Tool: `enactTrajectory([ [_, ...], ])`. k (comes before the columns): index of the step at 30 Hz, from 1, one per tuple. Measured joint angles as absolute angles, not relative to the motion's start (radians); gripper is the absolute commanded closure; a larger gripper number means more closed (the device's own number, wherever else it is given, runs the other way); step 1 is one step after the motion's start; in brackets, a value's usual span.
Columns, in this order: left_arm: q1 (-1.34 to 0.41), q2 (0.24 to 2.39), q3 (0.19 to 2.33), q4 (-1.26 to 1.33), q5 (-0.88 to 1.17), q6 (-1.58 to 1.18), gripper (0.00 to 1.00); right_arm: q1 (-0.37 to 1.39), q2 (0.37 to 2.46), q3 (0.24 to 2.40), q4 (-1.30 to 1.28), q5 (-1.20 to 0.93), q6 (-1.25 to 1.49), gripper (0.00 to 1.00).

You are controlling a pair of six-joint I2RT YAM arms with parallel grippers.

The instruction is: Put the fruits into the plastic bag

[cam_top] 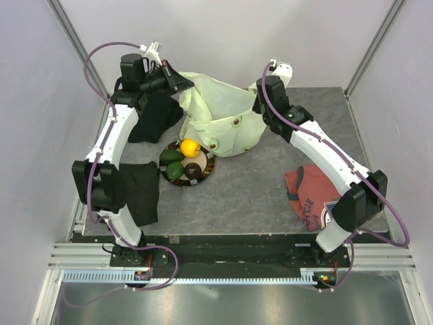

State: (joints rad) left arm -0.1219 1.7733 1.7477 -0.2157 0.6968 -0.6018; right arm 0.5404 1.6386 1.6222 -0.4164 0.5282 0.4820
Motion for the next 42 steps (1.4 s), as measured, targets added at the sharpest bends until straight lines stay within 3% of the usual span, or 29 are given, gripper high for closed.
enactTrajectory([
  [2,-0.122,1.778,1.744,-0.233,0.701,-0.599,0.98,0.541,1.638,1.622,-0.417,0.528,0.480,0.76],
  [5,-0.122,1.777,1.744,-0.230,0.710,-0.596,0.98,0.541,1.636,1.622,-0.414,0.529,0.482,0.54],
  [6,-0.122,1.777,1.744,-0.230,0.711,-0.595,0.98,0.541,1.636,1.622,-0.414,0.527,0.480,0.42],
  [9,-0.122,1.777,1.743,-0.232,0.713,-0.594,0.98,0.541,1.631,1.620,-0.408,0.516,0.474,0.30],
  [19,-0.122,1.770,1.706,-0.233,0.713,-0.594,0.99,0.550,1.328,1.275,-0.068,0.371,0.428,0.28],
  [25,-0.122,1.770,1.705,-0.231,0.713,-0.594,0.98,0.670,1.277,1.254,0.094,0.292,0.377,0.28],
  [34,-0.122,1.770,1.702,-0.230,0.713,-0.594,0.99,0.834,1.571,1.444,-0.017,0.060,0.353,0.25],
  [42,-0.122,1.769,1.686,-0.231,0.713,-0.594,0.99,0.910,1.856,1.482,-0.223,-0.096,0.363,0.24],
])
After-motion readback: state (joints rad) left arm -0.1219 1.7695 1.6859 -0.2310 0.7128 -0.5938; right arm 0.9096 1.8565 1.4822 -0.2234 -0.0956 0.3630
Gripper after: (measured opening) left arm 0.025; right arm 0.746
